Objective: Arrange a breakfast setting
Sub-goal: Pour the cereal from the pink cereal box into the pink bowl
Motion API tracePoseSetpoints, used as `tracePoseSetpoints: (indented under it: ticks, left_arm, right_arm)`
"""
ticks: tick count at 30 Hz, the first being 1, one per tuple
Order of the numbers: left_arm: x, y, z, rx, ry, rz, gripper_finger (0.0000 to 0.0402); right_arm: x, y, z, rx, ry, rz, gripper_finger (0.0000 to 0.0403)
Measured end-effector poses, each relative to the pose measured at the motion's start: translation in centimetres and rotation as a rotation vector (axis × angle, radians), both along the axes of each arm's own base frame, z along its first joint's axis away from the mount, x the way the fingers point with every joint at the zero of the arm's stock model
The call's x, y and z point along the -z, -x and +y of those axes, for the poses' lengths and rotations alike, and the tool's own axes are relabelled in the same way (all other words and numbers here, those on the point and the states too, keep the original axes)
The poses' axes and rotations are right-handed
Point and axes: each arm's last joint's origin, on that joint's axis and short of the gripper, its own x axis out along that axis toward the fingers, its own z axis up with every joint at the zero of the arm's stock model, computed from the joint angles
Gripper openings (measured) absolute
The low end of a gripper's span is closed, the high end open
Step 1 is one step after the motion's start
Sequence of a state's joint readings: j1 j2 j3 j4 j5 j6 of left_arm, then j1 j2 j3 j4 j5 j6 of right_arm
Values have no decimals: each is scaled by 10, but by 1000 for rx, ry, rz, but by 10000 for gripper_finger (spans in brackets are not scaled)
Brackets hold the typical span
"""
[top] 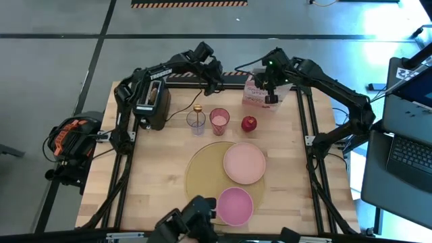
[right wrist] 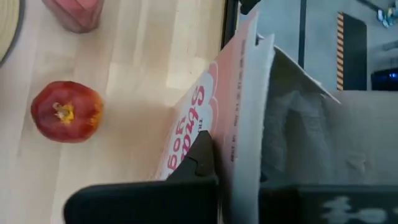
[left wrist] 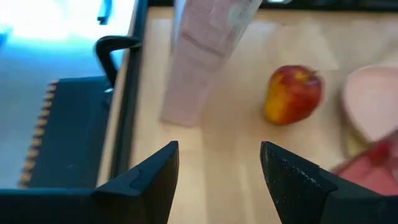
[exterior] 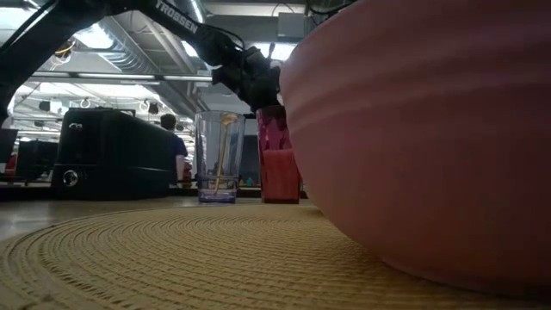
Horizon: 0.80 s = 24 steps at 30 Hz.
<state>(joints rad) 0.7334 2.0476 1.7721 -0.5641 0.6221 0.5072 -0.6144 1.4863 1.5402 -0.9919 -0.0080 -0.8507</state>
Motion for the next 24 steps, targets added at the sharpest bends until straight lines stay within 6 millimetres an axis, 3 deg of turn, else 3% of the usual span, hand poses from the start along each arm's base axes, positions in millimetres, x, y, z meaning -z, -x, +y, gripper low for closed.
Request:
tracePoseSetpoints:
  ticks: [9,20,24]
  left_arm:
    - [-1,1,-1,54,38,-33,218]
    - [0,-10,-13,98,-49,-16,218]
    - [0,-16,-22,133,-72,-15,218]
  right_arm:
    - [0,-8,-3,-101,13,-55,0]
    - [-28,-8,-2,-128,49,-148,0]
    - [-29,-9,-2,-105,35,-166,0]
